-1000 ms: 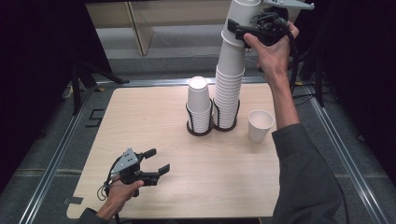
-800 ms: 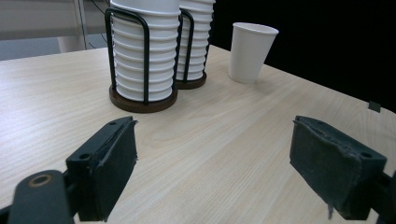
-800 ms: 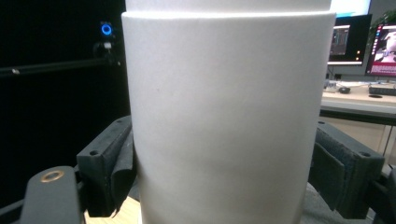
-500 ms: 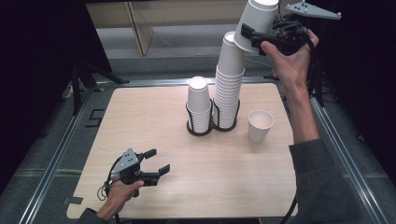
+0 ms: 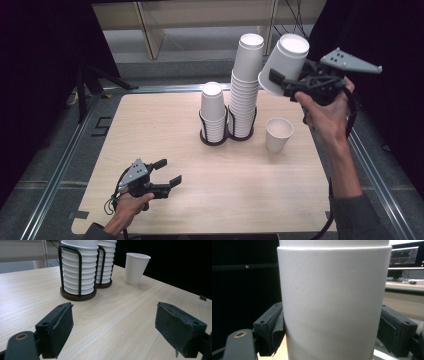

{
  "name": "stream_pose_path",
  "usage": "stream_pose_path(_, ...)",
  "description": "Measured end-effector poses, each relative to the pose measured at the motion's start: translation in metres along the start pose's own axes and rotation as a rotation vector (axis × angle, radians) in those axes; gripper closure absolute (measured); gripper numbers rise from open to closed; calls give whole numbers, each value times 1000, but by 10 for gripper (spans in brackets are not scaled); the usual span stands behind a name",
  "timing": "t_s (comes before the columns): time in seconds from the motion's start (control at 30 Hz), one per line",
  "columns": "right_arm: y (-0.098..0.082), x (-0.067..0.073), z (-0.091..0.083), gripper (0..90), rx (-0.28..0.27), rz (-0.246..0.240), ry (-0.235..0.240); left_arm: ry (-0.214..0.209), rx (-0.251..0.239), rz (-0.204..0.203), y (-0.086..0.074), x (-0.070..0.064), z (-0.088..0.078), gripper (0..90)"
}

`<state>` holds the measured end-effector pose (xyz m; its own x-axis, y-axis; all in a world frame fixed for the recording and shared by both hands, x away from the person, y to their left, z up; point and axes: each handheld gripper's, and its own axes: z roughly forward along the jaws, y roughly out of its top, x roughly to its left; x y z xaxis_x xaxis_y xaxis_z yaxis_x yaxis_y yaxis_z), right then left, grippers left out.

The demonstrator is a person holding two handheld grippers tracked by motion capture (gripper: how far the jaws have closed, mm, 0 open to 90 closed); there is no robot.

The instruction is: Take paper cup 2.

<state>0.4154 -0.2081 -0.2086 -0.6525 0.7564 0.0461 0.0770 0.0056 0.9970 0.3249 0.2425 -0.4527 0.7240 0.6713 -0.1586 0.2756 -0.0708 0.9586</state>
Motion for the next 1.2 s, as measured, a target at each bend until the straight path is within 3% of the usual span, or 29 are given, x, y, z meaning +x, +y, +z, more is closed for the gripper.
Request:
stream_pose_path(0.27, -56, 13, -2, 182, 68, 20, 13, -2, 3, 11, 0, 0, 0, 144)
stream_pose_path(0.37, -75, 19, 2, 182, 90, 26, 36, -17, -11, 16, -2, 1, 3, 144)
stream_pose_path(0.43, -90, 26, 8, 182, 100, 35, 55, 0, 13, 18, -1, 0, 1, 144)
stream_pose_path(0.63, -126, 46, 25, 182, 118, 61, 116, -7, 17, 32, -2, -2, 2, 144)
stream_pose_path(0.73, -138, 53, 33, 182, 135, 69, 146, -27, 0, 38, -4, -3, 5, 144)
stream_pose_path(0.83, -150, 59, 41, 182, 169, 49, 156, -13, 21, 39, -3, -4, 4, 144)
stream_pose_path(0.9, -156, 63, 45, 182, 180, 80, 178, -11, 22, 40, -3, -4, 3, 144)
stream_pose_path(0.93, -158, 63, 46, 182, 175, 64, 178, -10, 23, 41, -3, -4, 3, 144)
stream_pose_path(1.0, -163, 66, 49, 182, 189, 80, 194, -8, 21, 39, -3, -3, 3, 144)
stream_pose_path(1.03, -165, 65, 51, 182, 186, 60, 188, -8, 21, 40, -3, -3, 3, 144)
stream_pose_path(1.2, -176, 72, 58, 182, 210, 96, 231, -10, 23, 44, -3, -5, 4, 144)
